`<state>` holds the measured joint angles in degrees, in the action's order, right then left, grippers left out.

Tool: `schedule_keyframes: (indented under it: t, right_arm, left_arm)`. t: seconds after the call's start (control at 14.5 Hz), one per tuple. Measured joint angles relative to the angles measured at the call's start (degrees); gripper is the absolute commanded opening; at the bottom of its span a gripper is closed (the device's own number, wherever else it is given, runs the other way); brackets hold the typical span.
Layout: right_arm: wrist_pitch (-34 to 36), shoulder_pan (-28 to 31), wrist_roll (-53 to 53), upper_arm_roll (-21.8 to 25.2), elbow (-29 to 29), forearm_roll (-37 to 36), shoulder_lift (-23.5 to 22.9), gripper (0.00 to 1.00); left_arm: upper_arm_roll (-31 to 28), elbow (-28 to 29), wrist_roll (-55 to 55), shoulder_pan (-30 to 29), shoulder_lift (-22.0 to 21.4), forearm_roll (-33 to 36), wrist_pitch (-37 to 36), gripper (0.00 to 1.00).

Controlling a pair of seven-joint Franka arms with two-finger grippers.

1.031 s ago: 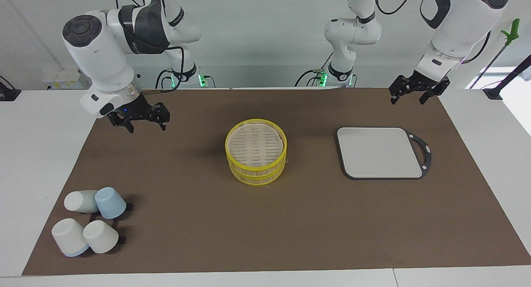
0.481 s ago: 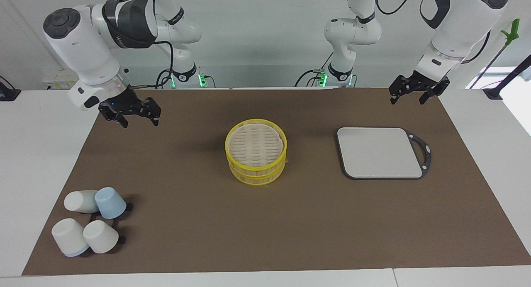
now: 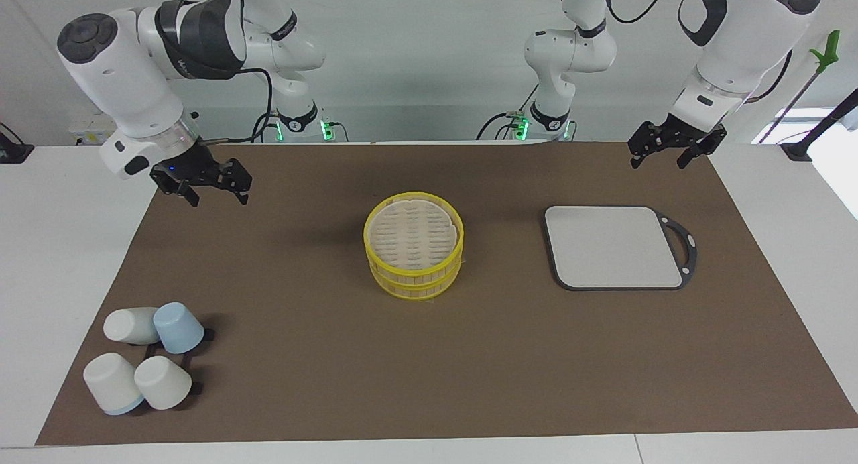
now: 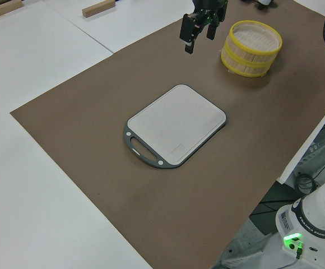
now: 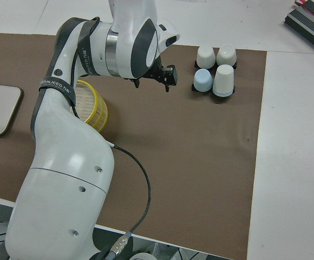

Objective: Place bun in steamer

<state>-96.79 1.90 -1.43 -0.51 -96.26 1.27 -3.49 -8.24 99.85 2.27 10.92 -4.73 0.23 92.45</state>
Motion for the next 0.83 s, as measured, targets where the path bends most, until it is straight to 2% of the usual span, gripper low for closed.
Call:
schedule_keyframes:
  t: [0.83]
  right_arm:
    - [0.0, 0.0, -1.4, -0.1, 0.0, -1.2, 0.0, 1.00]
  left_arm:
    - [0.2, 0.0, 0.0, 0.0, 0.0, 0.0, 0.0, 1.00]
